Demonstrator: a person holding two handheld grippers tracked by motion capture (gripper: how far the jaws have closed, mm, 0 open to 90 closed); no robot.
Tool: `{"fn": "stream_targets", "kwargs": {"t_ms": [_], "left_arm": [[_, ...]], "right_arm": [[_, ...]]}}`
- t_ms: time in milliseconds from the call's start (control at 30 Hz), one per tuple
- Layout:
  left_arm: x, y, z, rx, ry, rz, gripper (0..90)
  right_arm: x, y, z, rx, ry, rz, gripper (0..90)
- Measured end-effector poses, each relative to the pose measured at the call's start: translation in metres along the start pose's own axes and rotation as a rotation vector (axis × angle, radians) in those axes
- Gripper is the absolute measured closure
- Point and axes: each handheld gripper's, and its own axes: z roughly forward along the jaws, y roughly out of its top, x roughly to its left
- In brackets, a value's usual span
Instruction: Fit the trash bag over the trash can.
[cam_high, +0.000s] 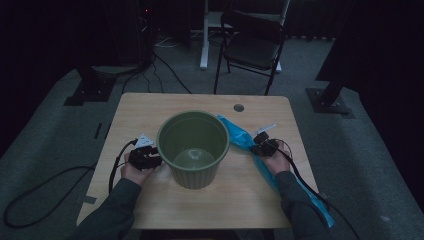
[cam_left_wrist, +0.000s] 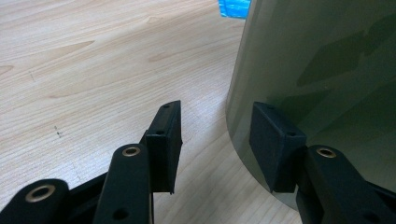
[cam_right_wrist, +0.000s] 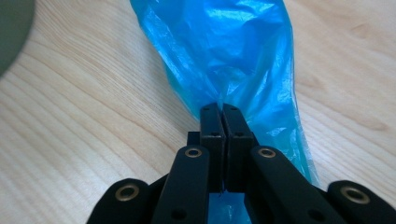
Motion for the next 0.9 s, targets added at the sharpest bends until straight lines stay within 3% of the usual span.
{"fn": "stream_targets", "kwargs": {"t_ms": [300, 900], "left_arm": [[-0.006, 0.001, 0.001, 0.002, -0.02, 0.021, 54.3], [-0.005, 0.001, 0.001, -0.002, -0.025, 0.019, 54.3]], "right_arm": [[-0.004, 0.005, -0.033, -0.096, 0.01, 0.019, 89.3], [-0.003, 0.022, -0.085, -0.239, 0.01, 0.01, 89.3]]}}
